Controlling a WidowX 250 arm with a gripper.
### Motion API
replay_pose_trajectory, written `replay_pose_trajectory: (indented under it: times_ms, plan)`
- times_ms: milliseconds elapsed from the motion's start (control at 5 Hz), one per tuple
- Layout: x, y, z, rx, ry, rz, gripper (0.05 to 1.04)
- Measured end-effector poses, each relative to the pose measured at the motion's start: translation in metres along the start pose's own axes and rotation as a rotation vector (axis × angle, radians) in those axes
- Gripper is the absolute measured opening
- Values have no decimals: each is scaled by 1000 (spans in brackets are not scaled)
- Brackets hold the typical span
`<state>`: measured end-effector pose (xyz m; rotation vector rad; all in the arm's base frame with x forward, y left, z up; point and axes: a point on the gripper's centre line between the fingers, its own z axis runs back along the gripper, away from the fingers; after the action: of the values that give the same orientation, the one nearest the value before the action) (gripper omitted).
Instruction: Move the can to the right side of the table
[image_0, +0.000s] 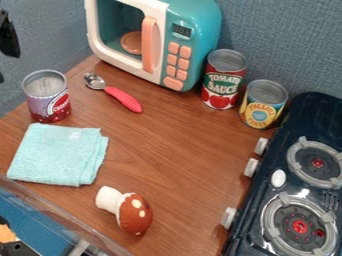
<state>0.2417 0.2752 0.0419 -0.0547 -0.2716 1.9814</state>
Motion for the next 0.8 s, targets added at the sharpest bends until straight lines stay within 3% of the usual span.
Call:
replay_pose_trajectory:
  times_ms: [400,800]
  plan:
    - [-5,0,-36,77,43,8,1000]
    - [-31,3,-45,102,72,-26,1000]
